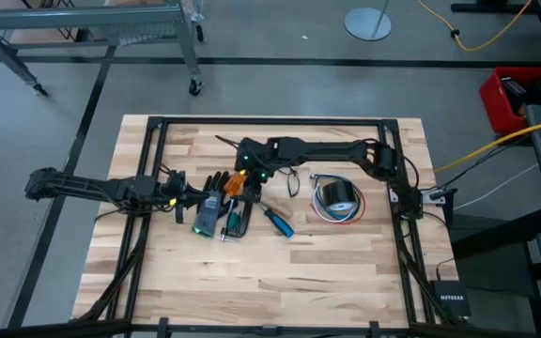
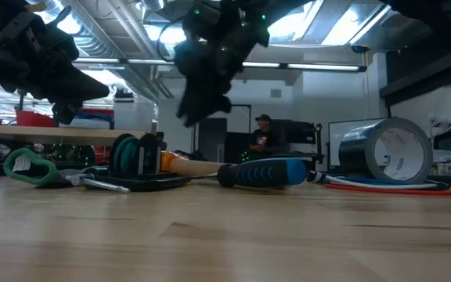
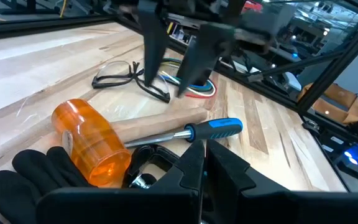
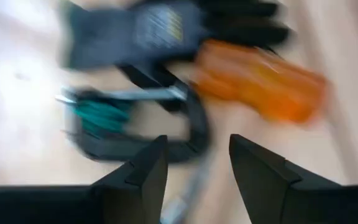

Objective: Coil cords
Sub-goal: Move the hammer to the top of the table

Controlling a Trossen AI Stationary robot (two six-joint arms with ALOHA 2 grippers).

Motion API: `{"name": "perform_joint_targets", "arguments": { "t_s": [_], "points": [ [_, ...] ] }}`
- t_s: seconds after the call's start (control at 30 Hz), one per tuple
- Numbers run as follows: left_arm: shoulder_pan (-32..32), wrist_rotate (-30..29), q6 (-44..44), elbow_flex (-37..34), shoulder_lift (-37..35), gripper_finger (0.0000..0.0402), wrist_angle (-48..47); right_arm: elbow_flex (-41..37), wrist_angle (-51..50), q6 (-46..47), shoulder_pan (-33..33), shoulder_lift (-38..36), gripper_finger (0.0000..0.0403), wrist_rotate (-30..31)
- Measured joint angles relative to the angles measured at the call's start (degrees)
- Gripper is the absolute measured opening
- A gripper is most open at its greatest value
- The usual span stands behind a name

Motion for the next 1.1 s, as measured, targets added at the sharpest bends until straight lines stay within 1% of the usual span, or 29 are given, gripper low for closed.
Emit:
{"name": "perform_joint_targets", "arguments": {
  "t_s": [0.07, 0.2, 0.43, 0.77, 0.9, 1.1],
  "points": [
    [0.0, 0.0, 0.34, 0.0, 0.0, 0.001, 0.0, 0.55, -3.59, 0.0, -0.11, 0.0, 0.0172, 2.57],
    [0.0, 0.0, 0.4, 0.0, 0.0, 0.001, 0.0, -0.85, -6.6, 1.54, -0.19, 0.0, 0.0172, 2.82],
    [0.0, 0.0, 0.4, 0.0, 0.0, 0.001, -0.02, -4.24, -5.59, 3.36, -0.05, 0.0, 0.0172, -0.54],
    [0.0, 0.0, 0.4, 0.0, 0.0, 0.001, -0.02, -11.77, 1.66, 5.22, 0.59, 0.01, 0.0172, -1.43],
    [0.0, 0.0, 0.4, 0.0, 0.0, 0.001, -0.02, -13.73, 4.62, 5.22, 1.06, 0.02, 0.0172, 0.5],
    [0.0, 0.0, 0.39, 0.0, 0.0, 0.001, -0.02, -18.02, 10.69, 5.25, 1.44, -0.1, 0.0172, 0.0]
  ]
}}
